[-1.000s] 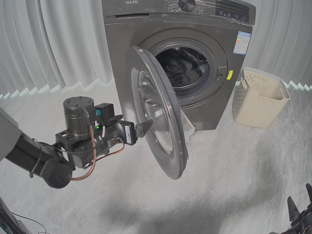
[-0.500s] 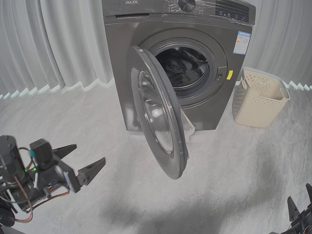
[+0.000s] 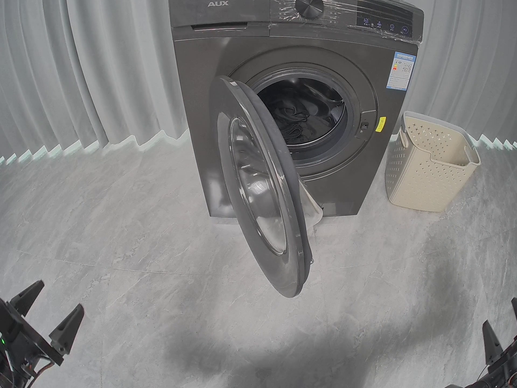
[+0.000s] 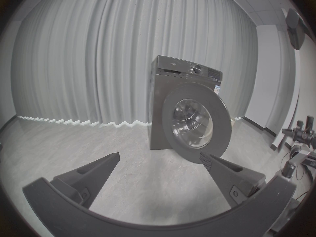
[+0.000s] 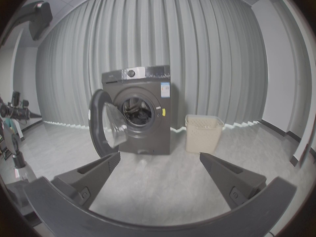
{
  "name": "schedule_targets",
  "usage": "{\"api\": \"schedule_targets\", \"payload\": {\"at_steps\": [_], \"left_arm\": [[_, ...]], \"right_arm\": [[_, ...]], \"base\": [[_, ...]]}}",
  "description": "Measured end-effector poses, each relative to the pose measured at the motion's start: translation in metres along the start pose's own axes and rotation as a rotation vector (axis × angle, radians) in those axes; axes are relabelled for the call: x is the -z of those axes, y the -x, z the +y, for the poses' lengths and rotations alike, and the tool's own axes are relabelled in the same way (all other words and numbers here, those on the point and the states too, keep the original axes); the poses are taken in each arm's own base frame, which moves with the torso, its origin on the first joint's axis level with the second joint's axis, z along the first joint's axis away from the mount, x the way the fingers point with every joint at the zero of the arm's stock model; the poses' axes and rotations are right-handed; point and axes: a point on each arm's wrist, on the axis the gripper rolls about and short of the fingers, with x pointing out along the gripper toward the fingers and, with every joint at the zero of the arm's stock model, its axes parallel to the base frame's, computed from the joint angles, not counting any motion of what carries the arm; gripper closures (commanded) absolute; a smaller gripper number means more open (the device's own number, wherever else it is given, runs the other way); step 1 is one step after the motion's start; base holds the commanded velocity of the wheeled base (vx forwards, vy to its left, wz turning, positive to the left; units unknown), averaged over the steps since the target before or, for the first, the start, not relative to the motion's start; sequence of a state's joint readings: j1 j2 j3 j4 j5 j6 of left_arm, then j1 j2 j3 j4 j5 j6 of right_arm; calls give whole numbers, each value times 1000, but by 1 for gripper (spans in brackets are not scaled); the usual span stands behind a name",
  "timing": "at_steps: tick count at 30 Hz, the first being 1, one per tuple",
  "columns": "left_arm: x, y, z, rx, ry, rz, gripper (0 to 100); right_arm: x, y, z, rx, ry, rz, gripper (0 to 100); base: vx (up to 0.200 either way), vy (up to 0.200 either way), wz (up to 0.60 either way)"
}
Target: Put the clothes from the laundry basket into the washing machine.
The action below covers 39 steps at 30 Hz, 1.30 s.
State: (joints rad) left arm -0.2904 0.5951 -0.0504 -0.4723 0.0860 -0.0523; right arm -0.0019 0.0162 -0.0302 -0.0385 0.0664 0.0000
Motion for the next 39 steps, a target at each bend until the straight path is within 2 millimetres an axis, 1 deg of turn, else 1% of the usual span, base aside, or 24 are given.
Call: {"api": "schedule_targets", "payload": {"at_steps": [2, 4, 6, 11, 15, 19, 23, 25, 26, 29, 34, 37, 39], "left_arm": [[11, 12, 3, -33, -4, 19, 0], [25, 24, 4, -61, -6, 53, 0], [34, 32, 4, -78, -2, 58, 0], [43, 45, 3, -107, 6, -1, 0], [46, 51, 2, -130, 5, -44, 0], [48, 54, 2, -157, -1, -73, 0], [50, 56, 1, -190, 0, -85, 0], [52, 57, 1, -195, -2, -86, 0], [52, 57, 1, -195, -2, -86, 0], [54, 58, 1, -193, -5, -85, 0], [57, 60, 0, -190, -18, -83, 0], [58, 60, 0, -188, -29, -80, 0], [58, 60, 0, -188, -33, -78, 0]], "right_arm": [[-11, 2, 1, -40, -1, -44, 0], [-23, 4, 3, -129, -1, -64, 0], [-33, 2, 4, -210, -1, -58, 0], [-56, -15, 6, -397, -14, -1, 0], [-73, -39, 7, -500, -24, 40, 0], [-87, -72, 11, -597, -33, 77, 0], [-94, -106, 22, -669, -41, 116, 0], [-95, -126, 31, -702, -46, 138, 0], [-95, -132, 35, -712, -48, 142, 0], [-93, -160, 54, -753, -55, 171, 0], [-85, -202, 93, -804, -65, 205, 0], [-84, -222, 115, -825, -71, 190, 0], [-83, -232, 128, -838, -73, 185, 0]], "base": [[0, 0, 0], [0, 0, 0], [0, 0, 0], [0, 0, 0], [0, 0, 0], [0, 0, 0], [0, 0, 0], [0, 0, 0], [0, 0, 0], [0, 0, 0], [0, 0, 0], [0, 0, 0], [0, 0, 0]]}}
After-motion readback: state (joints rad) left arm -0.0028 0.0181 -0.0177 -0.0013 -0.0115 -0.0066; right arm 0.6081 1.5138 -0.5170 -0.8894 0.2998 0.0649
